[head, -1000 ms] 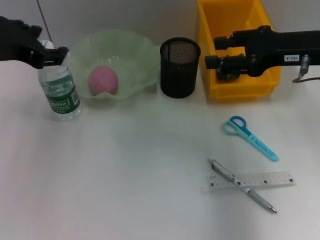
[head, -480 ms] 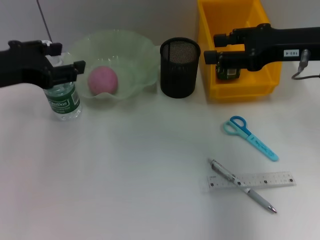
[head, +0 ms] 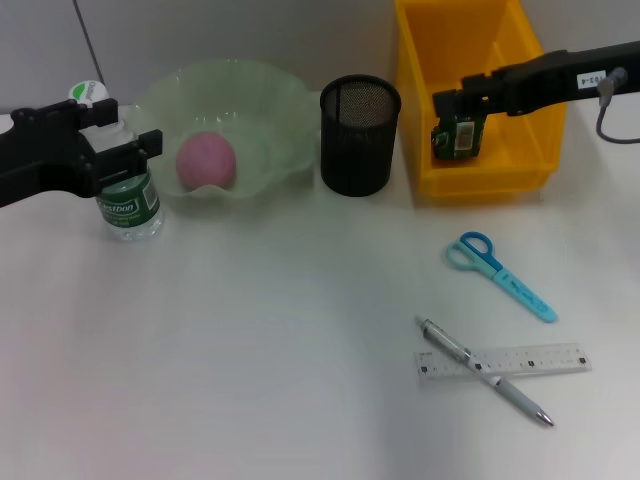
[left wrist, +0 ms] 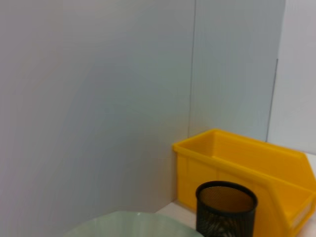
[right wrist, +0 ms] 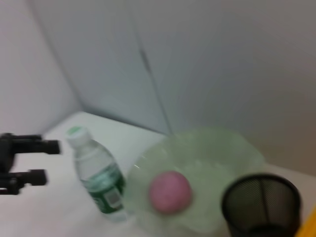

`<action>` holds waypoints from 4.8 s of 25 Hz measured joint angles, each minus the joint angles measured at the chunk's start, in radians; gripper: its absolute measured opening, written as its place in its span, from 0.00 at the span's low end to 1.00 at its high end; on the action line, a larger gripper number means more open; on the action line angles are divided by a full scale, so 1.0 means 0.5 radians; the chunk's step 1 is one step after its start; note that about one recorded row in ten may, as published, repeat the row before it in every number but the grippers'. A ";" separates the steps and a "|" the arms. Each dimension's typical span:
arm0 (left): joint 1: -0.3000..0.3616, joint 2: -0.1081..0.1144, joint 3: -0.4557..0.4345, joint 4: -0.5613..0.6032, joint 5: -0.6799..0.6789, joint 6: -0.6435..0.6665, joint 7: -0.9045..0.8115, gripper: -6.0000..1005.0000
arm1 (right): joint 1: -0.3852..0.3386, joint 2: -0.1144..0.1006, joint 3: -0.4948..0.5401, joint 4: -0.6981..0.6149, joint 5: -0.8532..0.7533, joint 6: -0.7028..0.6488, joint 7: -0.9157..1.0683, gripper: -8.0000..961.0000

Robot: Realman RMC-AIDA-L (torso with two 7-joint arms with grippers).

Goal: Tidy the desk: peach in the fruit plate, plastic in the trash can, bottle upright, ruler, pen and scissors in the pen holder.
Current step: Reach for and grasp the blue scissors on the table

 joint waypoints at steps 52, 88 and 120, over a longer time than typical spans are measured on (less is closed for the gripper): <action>-0.116 0.004 -0.077 -0.456 -0.353 -0.038 0.456 0.67 | 0.420 -0.009 -0.458 0.625 -1.328 -0.024 0.520 0.60; -0.126 0.010 -0.083 -0.481 -0.337 -0.036 0.473 0.67 | 0.540 0.017 -0.511 0.883 -1.404 0.137 0.508 0.60; -0.139 0.010 -0.081 -0.512 -0.335 -0.037 0.494 0.66 | 0.533 0.029 -0.531 0.939 -1.419 0.189 0.494 0.60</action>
